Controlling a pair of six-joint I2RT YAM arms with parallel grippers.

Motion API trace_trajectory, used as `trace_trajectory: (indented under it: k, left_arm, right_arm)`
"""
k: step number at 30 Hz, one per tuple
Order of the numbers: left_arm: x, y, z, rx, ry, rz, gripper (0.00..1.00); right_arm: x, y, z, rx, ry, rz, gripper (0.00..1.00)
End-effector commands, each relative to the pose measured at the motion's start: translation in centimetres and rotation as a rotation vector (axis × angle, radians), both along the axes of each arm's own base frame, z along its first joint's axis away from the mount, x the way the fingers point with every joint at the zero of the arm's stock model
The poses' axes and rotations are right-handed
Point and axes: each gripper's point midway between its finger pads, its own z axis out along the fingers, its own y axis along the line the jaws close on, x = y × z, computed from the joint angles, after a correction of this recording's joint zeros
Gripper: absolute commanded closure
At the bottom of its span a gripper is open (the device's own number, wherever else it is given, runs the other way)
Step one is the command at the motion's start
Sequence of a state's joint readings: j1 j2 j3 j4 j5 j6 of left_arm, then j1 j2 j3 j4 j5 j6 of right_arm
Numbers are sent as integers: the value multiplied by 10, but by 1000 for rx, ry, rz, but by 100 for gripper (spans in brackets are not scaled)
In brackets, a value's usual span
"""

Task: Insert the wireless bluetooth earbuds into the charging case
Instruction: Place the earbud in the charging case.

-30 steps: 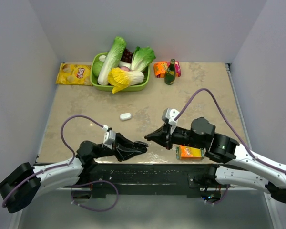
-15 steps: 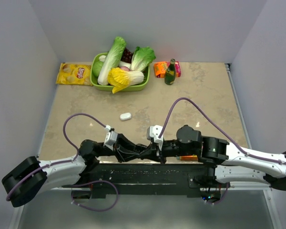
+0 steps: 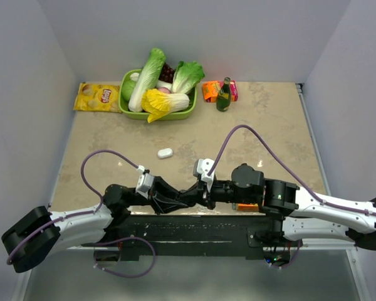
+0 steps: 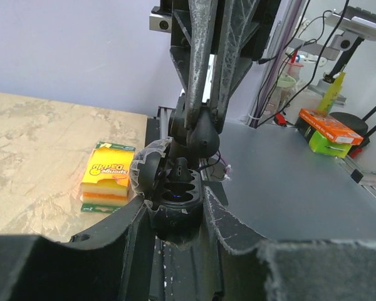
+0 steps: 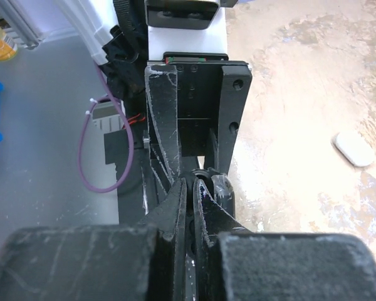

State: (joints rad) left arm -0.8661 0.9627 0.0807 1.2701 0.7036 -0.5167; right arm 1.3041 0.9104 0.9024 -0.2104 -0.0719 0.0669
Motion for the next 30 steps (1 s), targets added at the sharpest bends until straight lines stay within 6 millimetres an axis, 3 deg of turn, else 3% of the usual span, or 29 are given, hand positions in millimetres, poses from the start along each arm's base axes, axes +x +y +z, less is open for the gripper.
trace_trajectory:
  k: [1,30]
  left_arm:
    - [-4,1,28,-90,-70,-7,100]
    - [-1,0,36,-109,-81,20,100]
  right_arm:
    - [4,5,5,27,-14,-19,100]
    - [4,7,-28,-77,9,-31,100]
